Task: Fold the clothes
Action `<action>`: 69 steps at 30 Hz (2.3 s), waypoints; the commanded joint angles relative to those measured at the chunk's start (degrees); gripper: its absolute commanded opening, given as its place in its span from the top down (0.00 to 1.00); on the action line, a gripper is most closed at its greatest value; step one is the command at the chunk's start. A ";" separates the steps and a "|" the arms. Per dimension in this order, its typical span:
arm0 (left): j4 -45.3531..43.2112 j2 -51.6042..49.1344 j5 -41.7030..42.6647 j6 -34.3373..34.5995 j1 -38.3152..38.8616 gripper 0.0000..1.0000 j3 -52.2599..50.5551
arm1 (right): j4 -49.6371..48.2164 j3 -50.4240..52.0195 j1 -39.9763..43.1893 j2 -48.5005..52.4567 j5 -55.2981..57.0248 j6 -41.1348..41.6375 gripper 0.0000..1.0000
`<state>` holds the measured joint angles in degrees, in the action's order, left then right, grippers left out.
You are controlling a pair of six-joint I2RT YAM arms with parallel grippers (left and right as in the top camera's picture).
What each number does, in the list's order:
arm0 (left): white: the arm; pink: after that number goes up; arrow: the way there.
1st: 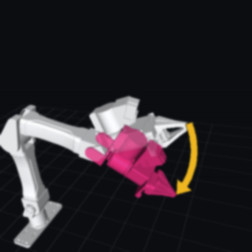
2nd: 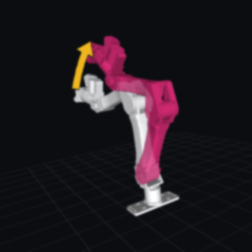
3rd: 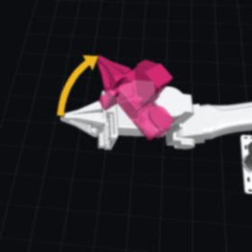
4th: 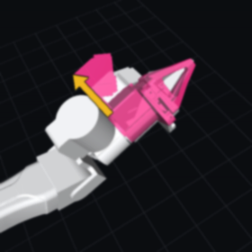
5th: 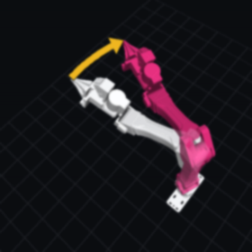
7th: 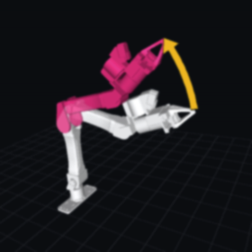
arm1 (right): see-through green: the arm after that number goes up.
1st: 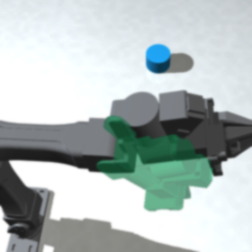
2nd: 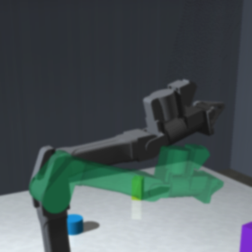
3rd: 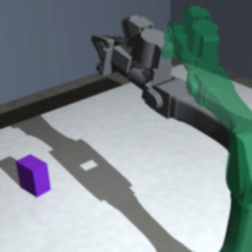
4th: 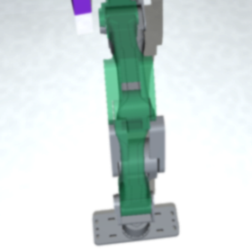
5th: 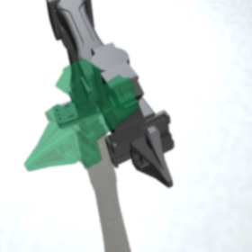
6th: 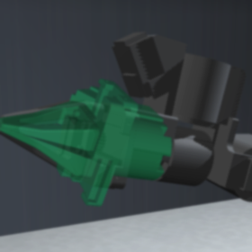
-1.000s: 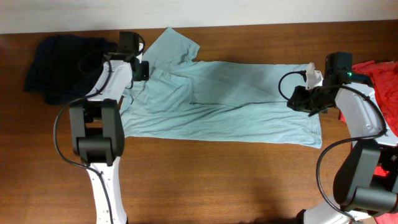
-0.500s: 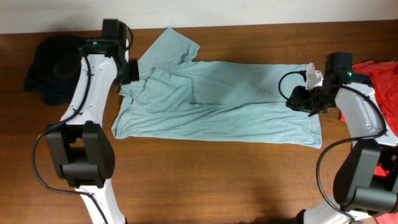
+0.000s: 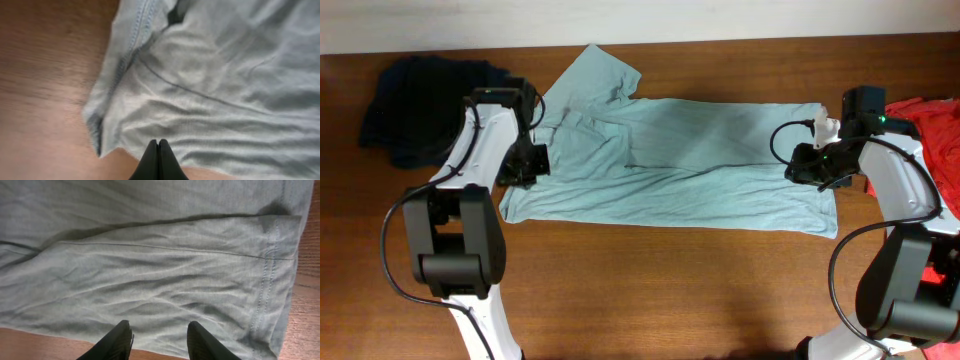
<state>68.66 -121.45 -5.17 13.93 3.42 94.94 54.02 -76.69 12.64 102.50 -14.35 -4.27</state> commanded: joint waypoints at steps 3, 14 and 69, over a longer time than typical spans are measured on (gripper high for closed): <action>-5.18 -0.37 1.33 3.15 -0.20 1.00 -6.10 | 0.24 0.31 -0.31 0.20 1.09 0.20 0.58; -10.56 -0.37 1.31 3.23 -0.20 1.00 -15.80 | 0.39 0.31 -0.31 0.20 1.11 0.20 0.58; -23.32 3.21 15.04 -12.66 1.57 0.17 26.14 | -0.33 0.31 -0.31 0.20 1.07 0.24 0.48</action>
<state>47.57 -116.09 7.55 4.69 4.08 120.75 53.84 -76.64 12.64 102.50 -13.93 -4.25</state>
